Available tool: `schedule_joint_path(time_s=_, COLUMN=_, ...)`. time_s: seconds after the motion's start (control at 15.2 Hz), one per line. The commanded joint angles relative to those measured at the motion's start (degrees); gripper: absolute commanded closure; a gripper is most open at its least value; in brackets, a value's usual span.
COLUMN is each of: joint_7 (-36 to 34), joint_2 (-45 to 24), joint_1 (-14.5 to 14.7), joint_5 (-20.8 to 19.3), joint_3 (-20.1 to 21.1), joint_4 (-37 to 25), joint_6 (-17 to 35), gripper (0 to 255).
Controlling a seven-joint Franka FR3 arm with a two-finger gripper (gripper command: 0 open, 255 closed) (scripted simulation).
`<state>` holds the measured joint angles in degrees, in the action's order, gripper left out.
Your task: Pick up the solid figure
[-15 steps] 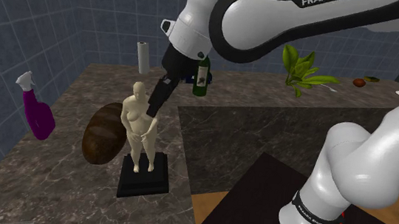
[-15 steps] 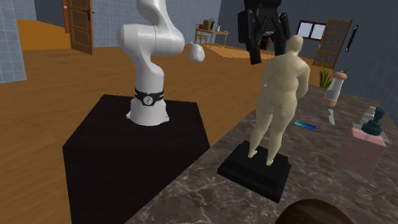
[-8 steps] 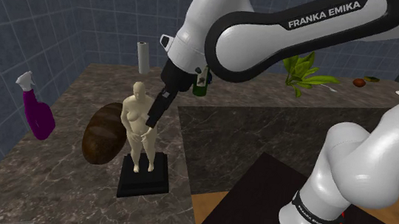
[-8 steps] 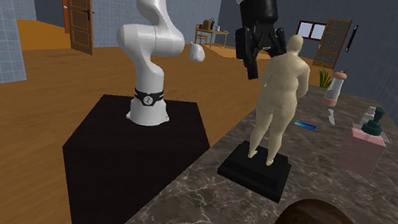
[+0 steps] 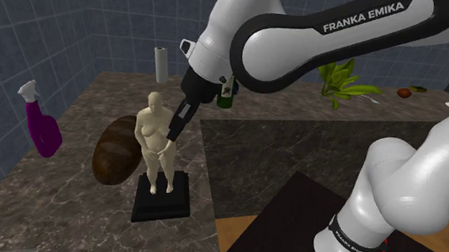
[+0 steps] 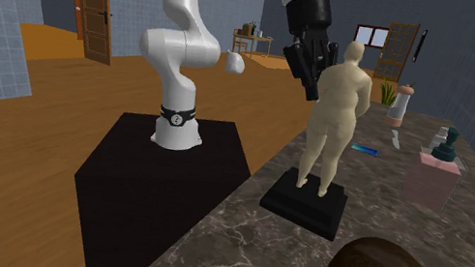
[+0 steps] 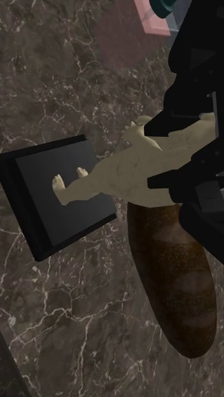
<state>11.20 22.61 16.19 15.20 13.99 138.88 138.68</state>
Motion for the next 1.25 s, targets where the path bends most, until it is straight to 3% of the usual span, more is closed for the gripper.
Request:
schedule_joint_path(time_s=0.0, joint_7=0.0, joint_2=0.0, joint_1=0.0, joint_5=0.0, joint_3=0.0, joint_4=0.0, joint_6=0.0, gripper=255)
schedule_joint_path(time_s=1.19, joint_7=-1.8, joint_2=2.5, joint_1=-0.7, joint_5=-1.6, joint_3=-0.8, joint_4=-9.5, joint_6=-11.9, gripper=255)
